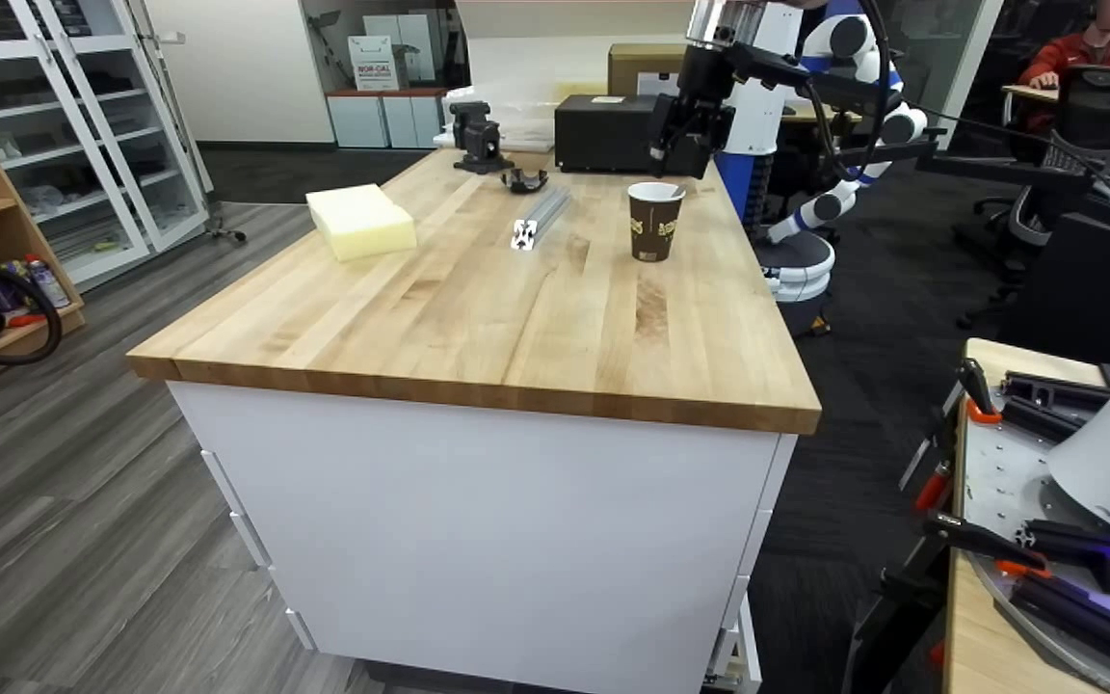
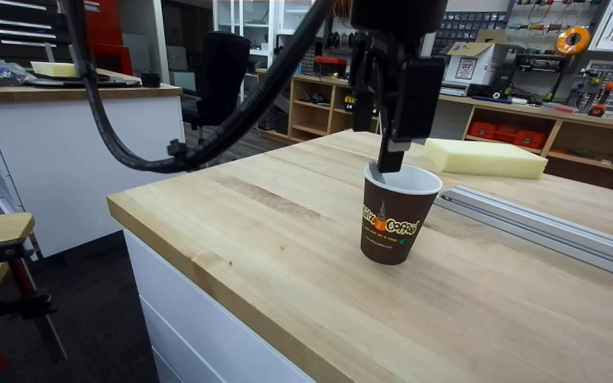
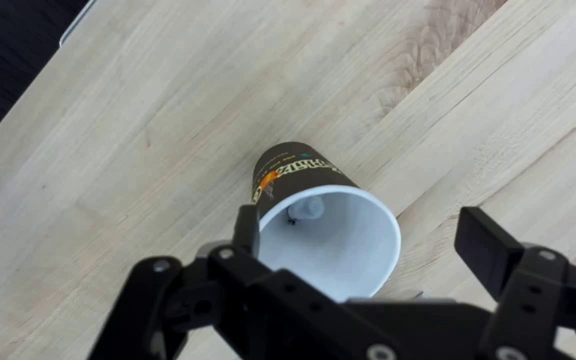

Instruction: Pick up the marker from the cup and put it on the table

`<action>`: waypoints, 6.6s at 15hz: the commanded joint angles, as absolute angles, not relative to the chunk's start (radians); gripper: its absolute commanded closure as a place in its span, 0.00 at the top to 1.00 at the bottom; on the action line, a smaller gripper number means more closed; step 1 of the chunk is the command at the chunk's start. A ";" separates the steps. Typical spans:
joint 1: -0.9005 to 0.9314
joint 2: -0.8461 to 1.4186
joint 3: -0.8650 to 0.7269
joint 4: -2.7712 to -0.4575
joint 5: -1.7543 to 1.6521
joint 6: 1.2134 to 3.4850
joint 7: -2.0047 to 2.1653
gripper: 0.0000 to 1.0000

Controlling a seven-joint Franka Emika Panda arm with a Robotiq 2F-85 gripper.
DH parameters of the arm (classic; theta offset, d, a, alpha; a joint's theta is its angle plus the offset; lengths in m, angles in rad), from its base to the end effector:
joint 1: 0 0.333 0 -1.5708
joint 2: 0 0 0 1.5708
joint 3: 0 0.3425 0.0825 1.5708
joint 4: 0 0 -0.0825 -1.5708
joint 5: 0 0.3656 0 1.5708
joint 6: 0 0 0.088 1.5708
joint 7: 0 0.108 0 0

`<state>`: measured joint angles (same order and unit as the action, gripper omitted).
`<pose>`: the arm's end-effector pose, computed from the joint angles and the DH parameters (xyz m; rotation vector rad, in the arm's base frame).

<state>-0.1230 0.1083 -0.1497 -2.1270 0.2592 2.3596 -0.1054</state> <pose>0.5394 -0.1454 0.4088 -2.9390 0.5019 -0.2351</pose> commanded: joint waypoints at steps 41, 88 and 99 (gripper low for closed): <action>-0.154 0.141 -0.148 -2.093 0.149 2.432 -0.108 0.05; 0.077 -0.235 0.026 -2.226 0.212 2.068 -0.149 0.38; 0.075 -0.204 0.029 -2.215 0.193 2.059 -0.139 0.82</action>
<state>0.0765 -0.2046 0.0276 -2.2168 0.1932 2.0619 -0.1391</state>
